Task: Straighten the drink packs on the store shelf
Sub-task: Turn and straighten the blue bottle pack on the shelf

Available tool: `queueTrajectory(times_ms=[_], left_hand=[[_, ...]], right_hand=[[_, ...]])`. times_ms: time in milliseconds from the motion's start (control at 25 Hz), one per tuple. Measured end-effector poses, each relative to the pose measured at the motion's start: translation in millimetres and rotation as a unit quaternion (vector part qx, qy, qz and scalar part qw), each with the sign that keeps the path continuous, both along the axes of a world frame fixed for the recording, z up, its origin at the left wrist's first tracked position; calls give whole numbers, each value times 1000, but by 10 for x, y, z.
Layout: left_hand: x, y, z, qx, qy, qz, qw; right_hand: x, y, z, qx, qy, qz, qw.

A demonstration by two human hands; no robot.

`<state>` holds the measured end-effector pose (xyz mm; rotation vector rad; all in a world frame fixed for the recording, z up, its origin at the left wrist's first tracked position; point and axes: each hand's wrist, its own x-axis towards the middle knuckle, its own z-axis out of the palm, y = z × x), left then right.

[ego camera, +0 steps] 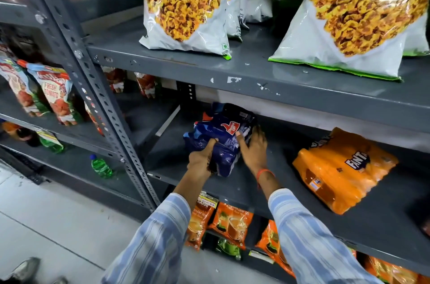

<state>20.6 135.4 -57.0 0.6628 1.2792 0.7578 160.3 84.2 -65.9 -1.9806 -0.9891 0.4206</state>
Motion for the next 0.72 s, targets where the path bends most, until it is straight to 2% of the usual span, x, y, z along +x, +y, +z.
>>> queueTrajectory(times_ms=[40,120,200,320,440,520,640,720], left_hand=[[-12,8,-15,7,24,-4,1000],[-24,72,-118,30,70,-11,997],[-49,169,-234,71,114,-32,990],[-184,72,-60,219,172,-88,956],[-405,-1,96,375,225,-163,885],[-534,-7,62,416,244,-196,854],[-614,-123,6,386,242,-185,871],[-563,-420,19,351,232,-108,901]], right_hand=[[98,2,31,-34,19,3,999],[249,5,39,-39,85,14,996],[266,-62,10,20,163,9,986],[242,-295,-81,119,251,-44,960],[287,-521,-188,102,219,-22,970],[278,-635,-302,61,170,7,984],[207,-694,-396,58,132,7,990],[117,-707,-407,85,117,-27,989]])
